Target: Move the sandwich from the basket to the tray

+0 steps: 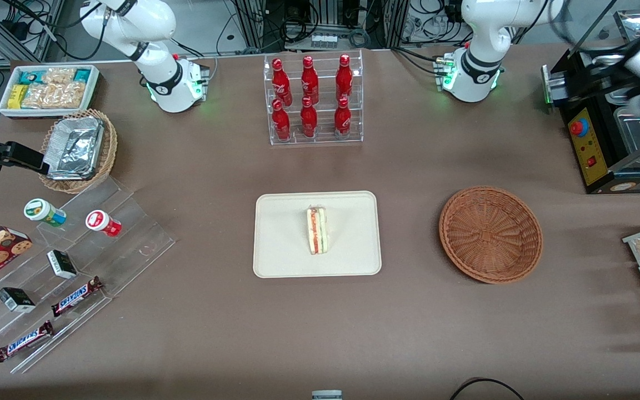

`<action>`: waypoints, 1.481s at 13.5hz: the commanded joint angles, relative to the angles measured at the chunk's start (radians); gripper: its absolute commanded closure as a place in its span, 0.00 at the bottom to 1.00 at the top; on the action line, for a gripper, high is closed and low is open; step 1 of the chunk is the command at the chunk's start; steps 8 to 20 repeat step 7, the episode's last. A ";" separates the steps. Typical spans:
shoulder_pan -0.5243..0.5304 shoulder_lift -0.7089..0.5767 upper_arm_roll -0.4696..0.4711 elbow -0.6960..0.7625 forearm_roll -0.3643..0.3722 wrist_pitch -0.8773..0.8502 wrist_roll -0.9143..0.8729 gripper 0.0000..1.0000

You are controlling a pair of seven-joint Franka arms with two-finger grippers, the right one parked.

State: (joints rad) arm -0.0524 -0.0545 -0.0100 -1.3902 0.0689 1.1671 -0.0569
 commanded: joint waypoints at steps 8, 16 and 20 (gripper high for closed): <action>-0.026 0.035 0.062 -0.044 0.014 0.056 0.100 0.01; -0.026 0.035 0.062 -0.044 0.014 0.056 0.100 0.01; -0.026 0.035 0.062 -0.044 0.014 0.056 0.100 0.01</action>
